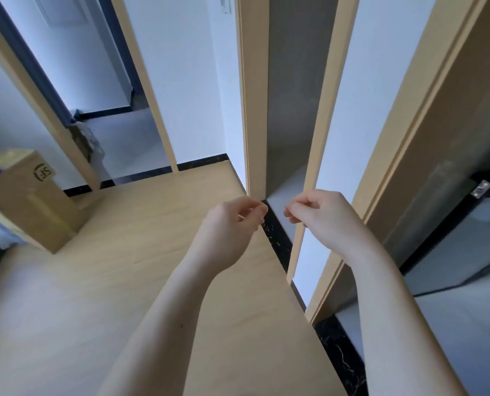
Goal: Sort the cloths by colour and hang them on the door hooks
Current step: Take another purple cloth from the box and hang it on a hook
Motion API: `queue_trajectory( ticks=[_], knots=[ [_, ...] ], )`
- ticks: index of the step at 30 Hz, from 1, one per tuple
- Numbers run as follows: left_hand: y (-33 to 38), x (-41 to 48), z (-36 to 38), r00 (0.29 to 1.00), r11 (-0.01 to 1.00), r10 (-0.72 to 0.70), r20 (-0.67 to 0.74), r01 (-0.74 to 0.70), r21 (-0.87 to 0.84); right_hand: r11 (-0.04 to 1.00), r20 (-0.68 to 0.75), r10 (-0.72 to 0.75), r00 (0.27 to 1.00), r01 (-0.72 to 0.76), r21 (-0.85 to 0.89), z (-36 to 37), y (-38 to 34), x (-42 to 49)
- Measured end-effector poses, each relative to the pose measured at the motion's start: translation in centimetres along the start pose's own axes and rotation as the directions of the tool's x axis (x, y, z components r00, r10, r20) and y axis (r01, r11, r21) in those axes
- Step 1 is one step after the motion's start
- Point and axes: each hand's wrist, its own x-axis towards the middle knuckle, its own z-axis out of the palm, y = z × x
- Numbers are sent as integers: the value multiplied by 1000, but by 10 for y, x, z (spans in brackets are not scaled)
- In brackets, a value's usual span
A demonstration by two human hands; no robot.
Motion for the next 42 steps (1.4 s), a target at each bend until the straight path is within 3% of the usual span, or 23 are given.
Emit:
queue_trajectory(
  ticks=[6,17,42],
  knots=[
    [-39,35,-51,1000,1000,-15,0,15,3,999,34,-15,999,16,-38,56,-36,47],
    [-108,71,-131,979,987,-155,-130,147,-69,990,199,-42,979,68,-124,150,-84,117],
    [-183,288,-231,843,918,-388,-372,388,-78,963,541,-214,813,268,-21,293,-144,409]
  ],
)
